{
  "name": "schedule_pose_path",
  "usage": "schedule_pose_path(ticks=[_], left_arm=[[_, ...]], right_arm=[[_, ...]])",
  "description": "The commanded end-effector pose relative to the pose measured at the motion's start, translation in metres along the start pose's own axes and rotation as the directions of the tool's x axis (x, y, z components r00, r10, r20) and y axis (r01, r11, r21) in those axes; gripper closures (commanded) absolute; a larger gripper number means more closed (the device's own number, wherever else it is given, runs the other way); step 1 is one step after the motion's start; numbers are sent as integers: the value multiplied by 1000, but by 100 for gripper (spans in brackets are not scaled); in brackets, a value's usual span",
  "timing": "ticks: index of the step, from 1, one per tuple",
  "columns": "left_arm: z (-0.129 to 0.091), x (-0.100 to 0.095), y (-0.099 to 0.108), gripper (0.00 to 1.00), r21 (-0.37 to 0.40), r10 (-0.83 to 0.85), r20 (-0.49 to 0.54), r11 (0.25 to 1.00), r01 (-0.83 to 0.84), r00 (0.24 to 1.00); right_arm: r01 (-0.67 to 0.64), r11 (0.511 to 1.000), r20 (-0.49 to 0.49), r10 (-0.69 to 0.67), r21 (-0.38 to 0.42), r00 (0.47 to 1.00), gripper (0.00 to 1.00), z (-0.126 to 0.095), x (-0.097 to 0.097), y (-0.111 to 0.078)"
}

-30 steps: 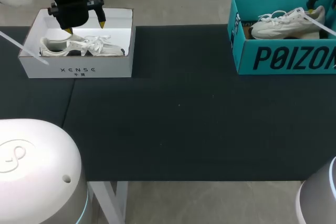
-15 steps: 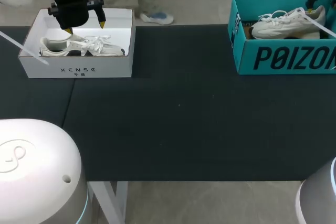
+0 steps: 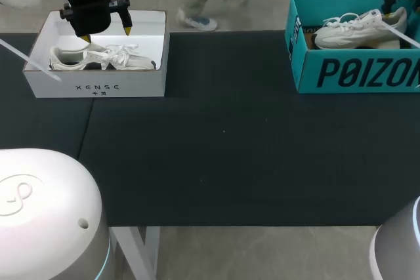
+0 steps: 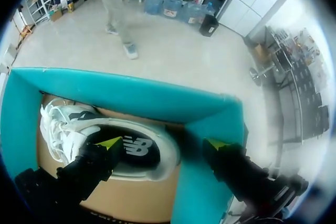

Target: Take the shoe out of the shoebox, open the shoe tongue, remove and reinsert the insole, then place the shoe into the shoebox

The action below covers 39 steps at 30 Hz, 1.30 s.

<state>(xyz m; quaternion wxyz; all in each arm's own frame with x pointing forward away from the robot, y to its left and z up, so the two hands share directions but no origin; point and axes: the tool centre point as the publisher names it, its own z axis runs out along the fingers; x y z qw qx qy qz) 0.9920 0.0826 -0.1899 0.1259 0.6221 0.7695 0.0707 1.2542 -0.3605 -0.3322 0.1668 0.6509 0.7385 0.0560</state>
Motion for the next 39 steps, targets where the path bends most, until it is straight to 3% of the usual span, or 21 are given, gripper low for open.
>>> schedule_pose_path(ticks=[1, 20, 30, 32, 34, 36, 39], left_arm=[[0, 0, 0, 0, 0, 2, -2, 1000, -2, 1000], [0, 0, 0, 0, 0, 2, -2, 1000, -2, 1000], [0, 0, 0, 0, 0, 2, -2, 1000, -2, 1000], [0, 0, 0, 0, 0, 2, -2, 1000, -2, 1000], [0, 0, 0, 0, 0, 2, -2, 1000, -2, 1000], [0, 0, 0, 0, 0, 2, -2, 1000, -2, 1000], [0, 0, 0, 0, 0, 2, -2, 1000, -2, 1000]], right_arm=[[0, 886, 0, 0, 463, 1000, 0, -2, -3, 3], [4, 880, -5, -2, 475, 1000, 0, 0, 3, -7], [-1, 877, 1, 1, 480, 1000, 0, 4, 1, 0], [-4, 879, 1, 3, 477, 1000, 41, 3, 0, 2], [-3, 881, 4, 2, 474, 1000, 72, 3, 0, 3], [-3, 881, 6, 0, 474, 1000, 86, 2, 0, 3], [-4, 880, 8, 0, 476, 1000, 94, 3, 0, 2]])
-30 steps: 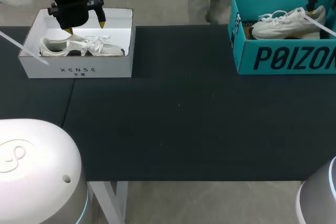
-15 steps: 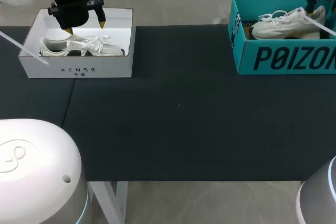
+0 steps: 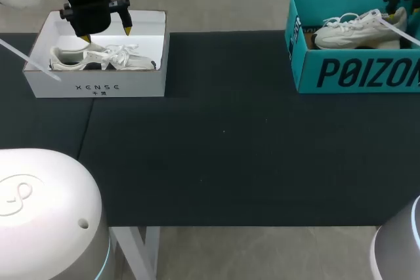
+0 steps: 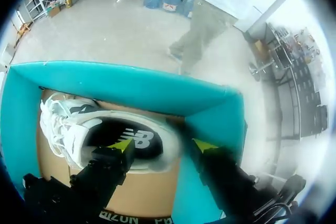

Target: Take the shoe out of the shoebox, open the shoe tongue, remove and reinsert the insole, then place the shoe into the shoebox

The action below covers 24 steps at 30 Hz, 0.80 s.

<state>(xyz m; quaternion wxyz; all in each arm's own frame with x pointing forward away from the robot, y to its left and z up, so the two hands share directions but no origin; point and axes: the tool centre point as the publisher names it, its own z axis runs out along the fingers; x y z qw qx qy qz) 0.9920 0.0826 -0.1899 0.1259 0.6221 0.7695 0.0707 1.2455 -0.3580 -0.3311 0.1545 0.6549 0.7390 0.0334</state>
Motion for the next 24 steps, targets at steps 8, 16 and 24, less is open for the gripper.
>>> schedule_pose_path(ticks=[8, 16, 24], left_arm=[[0, 0, 0, 0, 0, 2, -2, 1000, -2, 1000], [0, 0, 0, 0, 0, 2, -2, 1000, -2, 1000], [0, 0, 0, 0, 0, 2, -2, 1000, -2, 1000]], right_arm=[[7, 899, 2, -8, 439, 1000, 100, 9, -2, 6], [-3, 905, 5, 1, 426, 1000, 100, 1, -9, 5], [-17, 919, -9, 23, 393, 1000, 100, -20, -15, 7]])
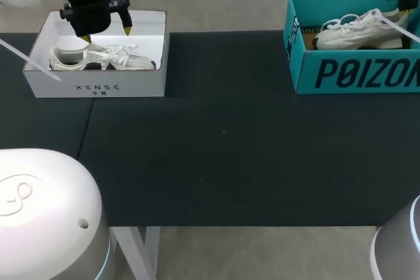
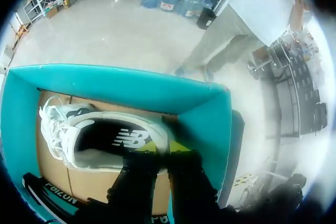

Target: Take the shoe out of the shoebox, open the shoe tongue, remove and reinsert the insole, then place the shoe into the shoebox

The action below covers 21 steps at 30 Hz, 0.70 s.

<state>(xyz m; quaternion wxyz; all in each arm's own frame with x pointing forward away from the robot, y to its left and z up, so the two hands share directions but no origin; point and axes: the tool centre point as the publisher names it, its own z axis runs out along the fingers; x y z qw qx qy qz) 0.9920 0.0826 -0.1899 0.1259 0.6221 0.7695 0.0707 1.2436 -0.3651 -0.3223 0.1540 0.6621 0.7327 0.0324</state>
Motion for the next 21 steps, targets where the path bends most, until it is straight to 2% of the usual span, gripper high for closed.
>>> schedule_pose_path(ticks=[1, 16, 21], left_arm=[[0, 0, 0, 0, 0, 2, -2, 1000, -2, 1000], [0, 0, 0, 0, 0, 2, -2, 1000, -2, 1000], [0, 0, 0, 0, 0, 2, -2, 1000, -2, 1000]], right_arm=[[1, 923, -15, 6, 384, 1000, 100, -16, -8, 9], [-22, 952, -70, 45, 304, 996, 100, -90, -16, 27], [-22, 968, -87, 45, 249, 995, 100, -124, -19, 32]])
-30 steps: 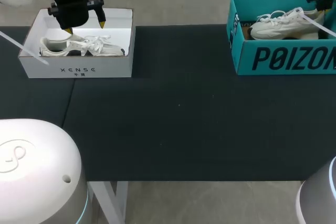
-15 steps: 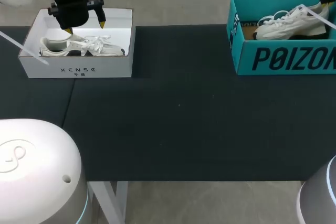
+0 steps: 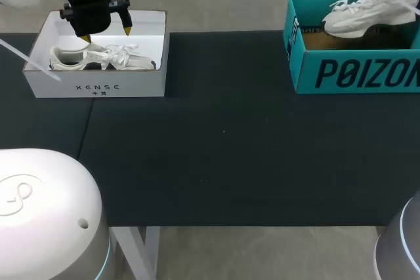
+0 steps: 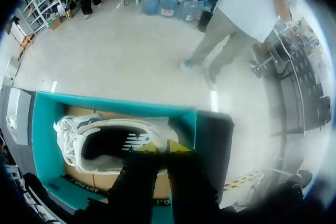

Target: Take the shoe out of the shoebox, open the shoe tongue, remove and reinsert the insole, then place the shoe into the shoebox

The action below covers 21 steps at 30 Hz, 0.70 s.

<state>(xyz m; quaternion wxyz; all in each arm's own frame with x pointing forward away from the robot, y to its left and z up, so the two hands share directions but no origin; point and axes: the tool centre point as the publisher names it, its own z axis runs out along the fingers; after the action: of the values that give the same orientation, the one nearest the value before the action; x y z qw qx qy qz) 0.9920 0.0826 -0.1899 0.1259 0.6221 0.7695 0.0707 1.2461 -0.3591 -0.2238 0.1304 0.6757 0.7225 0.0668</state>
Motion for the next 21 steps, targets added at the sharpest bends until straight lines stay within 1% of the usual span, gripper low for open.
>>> schedule_pose_path(ticks=[1, 7, 9, 11, 15, 18, 21], left_arm=[[0, 0, 0, 0, 0, 1, -2, 1000, -1, 1000], [0, 0, 0, 0, 0, 1, -2, 1000, -1, 1000], [0, 0, 0, 0, 0, 1, -2, 1000, -1, 1000], [0, 0, 0, 0, 0, 1, -2, 1000, -1, 1000], [0, 0, 0, 0, 0, 1, -2, 1000, -1, 1000], [0, 0, 0, 0, 0, 1, -2, 1000, -1, 1000], [0, 0, 0, 0, 0, 1, -2, 1000, -1, 1000]], right_arm=[[2, 967, -15, 2, 255, 1000, 100, -38, -4, 6], [8, 983, -48, 1, 185, 999, 100, -82, -4, 11], [10, 986, -61, 0, 164, 998, 100, -93, -3, 10], [10, 989, -74, 1, 146, 997, 100, -103, -3, 6], [10, 992, -105, 4, 127, 994, 100, -113, 1, -5], [11, 994, -124, 3, 111, 992, 100, -122, 5, -16], [15, 996, -126, -4, 90, 992, 100, -132, 14, -28]])
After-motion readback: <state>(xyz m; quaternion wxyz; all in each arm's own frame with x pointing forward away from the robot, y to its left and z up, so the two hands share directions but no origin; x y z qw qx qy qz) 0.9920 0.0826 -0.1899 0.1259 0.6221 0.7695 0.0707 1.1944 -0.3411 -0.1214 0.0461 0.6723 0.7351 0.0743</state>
